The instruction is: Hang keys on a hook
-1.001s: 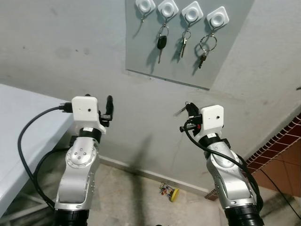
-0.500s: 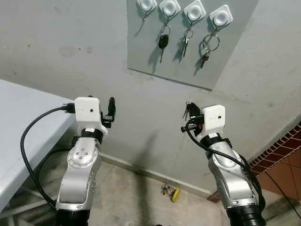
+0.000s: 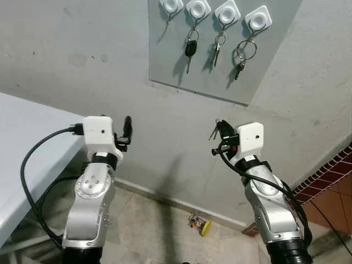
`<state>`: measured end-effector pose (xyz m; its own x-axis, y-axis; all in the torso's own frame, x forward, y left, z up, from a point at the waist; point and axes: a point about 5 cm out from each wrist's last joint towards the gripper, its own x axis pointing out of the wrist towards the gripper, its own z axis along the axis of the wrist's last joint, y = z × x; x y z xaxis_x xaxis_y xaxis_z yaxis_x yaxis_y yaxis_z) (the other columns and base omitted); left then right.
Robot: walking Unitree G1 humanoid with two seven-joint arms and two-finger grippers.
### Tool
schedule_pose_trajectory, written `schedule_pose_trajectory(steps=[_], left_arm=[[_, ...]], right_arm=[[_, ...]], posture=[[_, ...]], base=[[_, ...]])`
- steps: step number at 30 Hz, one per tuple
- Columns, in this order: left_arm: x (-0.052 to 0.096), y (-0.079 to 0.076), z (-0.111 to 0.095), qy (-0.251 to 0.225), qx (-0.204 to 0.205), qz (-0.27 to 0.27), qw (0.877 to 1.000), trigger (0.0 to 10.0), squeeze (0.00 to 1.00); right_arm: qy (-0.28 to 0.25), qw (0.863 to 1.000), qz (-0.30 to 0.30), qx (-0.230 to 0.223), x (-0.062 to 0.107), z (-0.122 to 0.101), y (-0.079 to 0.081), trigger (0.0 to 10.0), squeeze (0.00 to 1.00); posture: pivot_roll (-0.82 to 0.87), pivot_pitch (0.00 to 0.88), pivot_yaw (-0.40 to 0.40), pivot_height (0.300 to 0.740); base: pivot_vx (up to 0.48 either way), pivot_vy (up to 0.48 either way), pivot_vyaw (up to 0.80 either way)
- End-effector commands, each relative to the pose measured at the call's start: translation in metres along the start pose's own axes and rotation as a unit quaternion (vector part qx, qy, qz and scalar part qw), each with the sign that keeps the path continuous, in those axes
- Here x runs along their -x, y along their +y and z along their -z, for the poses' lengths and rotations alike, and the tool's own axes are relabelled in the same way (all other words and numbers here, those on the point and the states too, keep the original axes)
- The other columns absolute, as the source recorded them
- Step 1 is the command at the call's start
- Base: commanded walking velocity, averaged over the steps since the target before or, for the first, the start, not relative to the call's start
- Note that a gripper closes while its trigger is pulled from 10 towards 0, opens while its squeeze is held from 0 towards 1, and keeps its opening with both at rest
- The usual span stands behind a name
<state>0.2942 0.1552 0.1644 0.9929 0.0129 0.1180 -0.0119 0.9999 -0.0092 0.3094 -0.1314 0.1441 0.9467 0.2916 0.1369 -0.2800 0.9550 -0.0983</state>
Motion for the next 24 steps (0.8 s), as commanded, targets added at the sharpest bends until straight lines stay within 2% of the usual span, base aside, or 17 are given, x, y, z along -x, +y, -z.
schedule_pose_trajectory(steps=[1, 17, 19, 24], left_arm=[[0.0008, -0.0012, -0.0033, -0.003, 0.007, 0.003, 1.000, 10.0, 0.00], [-0.0001, -0.0030, -0.0051, -0.002, 0.008, 0.009, 1.000, 10.0, 0.00], [-0.0010, -0.0032, -0.0066, -0.005, -0.018, 0.007, 1.000, 10.0, 0.00], [-0.0009, -0.0045, -0.0071, -0.006, -0.018, 0.007, 1.000, 10.0, 0.00]], right_arm=[[-0.017, 1.000, -0.001, 0.002, -0.0004, -0.0071, -0.0018, 10.0, 0.00], [-0.016, 1.000, 0.001, -0.003, 0.0022, -0.0062, -0.0002, 10.0, 0.00], [-0.016, 1.000, 0.001, -0.004, 0.0021, -0.0062, 0.0000, 10.0, 0.00], [-0.017, 1.000, 0.000, -0.005, 0.0020, -0.0065, 0.0004, 10.0, 0.00]], posture=[[-0.04, 0.077, -0.052, 0.740], [-0.05, 0.084, -0.044, 0.740], [-0.05, 0.083, -0.043, 0.740], [-0.05, 0.084, -0.042, 0.740]], base=[[0.000, 0.480, 0.00], [0.000, 0.464, 0.00], [0.000, 0.000, 0.00], [0.000, 0.000, 0.00]])
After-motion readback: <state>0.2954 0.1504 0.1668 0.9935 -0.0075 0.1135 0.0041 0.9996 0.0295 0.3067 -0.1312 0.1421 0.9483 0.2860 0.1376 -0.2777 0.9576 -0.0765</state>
